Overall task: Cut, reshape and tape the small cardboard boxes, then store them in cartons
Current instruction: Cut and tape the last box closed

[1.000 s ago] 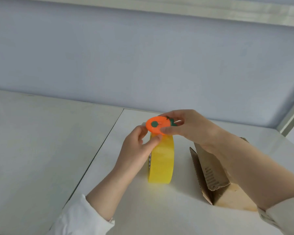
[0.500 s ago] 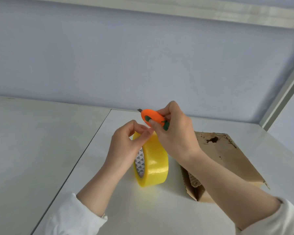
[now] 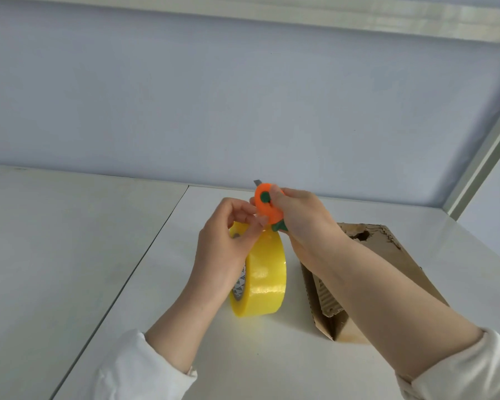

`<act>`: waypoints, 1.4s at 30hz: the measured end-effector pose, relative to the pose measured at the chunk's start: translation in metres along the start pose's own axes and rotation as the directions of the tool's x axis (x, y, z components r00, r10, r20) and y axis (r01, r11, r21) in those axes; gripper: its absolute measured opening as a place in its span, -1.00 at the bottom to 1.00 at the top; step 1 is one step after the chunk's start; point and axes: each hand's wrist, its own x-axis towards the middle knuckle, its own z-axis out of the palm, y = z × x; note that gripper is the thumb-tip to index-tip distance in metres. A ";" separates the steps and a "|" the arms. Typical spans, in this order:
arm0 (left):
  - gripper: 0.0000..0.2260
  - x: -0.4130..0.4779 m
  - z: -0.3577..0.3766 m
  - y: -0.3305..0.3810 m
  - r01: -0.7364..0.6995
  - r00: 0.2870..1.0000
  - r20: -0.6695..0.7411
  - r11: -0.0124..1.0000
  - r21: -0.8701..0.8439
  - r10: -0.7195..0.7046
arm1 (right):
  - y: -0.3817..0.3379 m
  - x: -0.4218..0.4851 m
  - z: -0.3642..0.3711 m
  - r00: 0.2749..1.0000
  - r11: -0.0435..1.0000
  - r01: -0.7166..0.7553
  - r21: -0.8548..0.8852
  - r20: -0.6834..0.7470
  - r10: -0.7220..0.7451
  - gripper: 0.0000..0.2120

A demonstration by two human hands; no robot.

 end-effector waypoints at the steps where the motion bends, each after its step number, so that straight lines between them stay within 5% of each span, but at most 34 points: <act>1: -0.90 -0.001 0.002 0.000 -0.024 1.000 -0.002 0.999 0.027 0.024 | -0.002 0.000 0.000 0.999 0.997 -0.048 0.062 -0.021 0.049 -0.72; 9: -0.87 -0.011 0.009 0.001 -0.132 0.988 -0.077 0.990 0.049 0.135 | -0.002 0.011 -0.003 0.922 0.848 -0.259 0.462 -0.145 0.360 -0.67; 12: -0.83 -0.013 0.007 0.004 -0.162 0.973 -0.169 0.986 -0.027 0.155 | -0.011 0.004 -0.015 0.958 0.672 -0.178 0.719 -0.030 0.286 -0.75; 14: -0.80 -0.009 0.007 0.016 -0.180 0.964 -0.218 0.979 -0.101 0.154 | -0.023 -0.001 -0.036 0.984 0.672 -0.092 0.735 -0.038 0.176 -0.76; 18: -0.85 0.008 0.009 0.057 -0.259 0.954 -0.202 0.948 -0.187 0.221 | -0.028 -0.014 -0.106 0.925 0.861 0.113 0.496 -0.369 0.091 -0.86; 23: -0.91 0.014 0.027 0.091 -0.223 0.974 -0.111 0.927 -0.301 0.198 | 0.034 -0.038 -0.188 0.746 0.986 -0.091 0.142 -0.646 0.162 -0.72; 27: -0.93 0.009 0.052 0.098 -0.176 0.984 -0.037 0.926 -0.333 0.173 | 0.101 -0.051 -0.215 0.725 0.927 -0.368 -0.079 -0.648 0.232 -0.72; 33: -0.94 -0.003 0.087 0.107 -0.169 0.983 0.020 0.942 -0.291 0.183 | 0.141 -0.049 -0.220 0.811 0.727 -0.462 -0.508 -0.573 0.115 -0.71; 35: -0.90 -0.007 0.095 0.110 -0.184 0.980 0.024 0.941 -0.284 0.199 | 0.132 -0.052 -0.225 0.802 0.740 -0.380 -0.556 -0.597 -0.037 -0.63; 37: -0.87 -0.010 0.104 0.112 -0.218 0.974 0.008 0.940 -0.262 0.228 | 0.105 -0.070 -0.218 0.804 0.917 -0.073 -0.392 -0.567 -0.178 -0.62; 39: -0.88 -0.011 0.114 0.112 -0.244 0.969 -0.014 0.943 -0.228 0.248 | 0.076 -0.094 -0.200 0.890 0.939 0.279 -0.200 -0.313 -0.331 -0.60; 42: -0.83 -0.011 0.126 0.109 -0.246 0.969 -0.042 0.952 -0.182 0.243 | 0.060 -0.108 -0.171 0.894 0.867 0.449 -0.218 0.102 -0.437 -0.62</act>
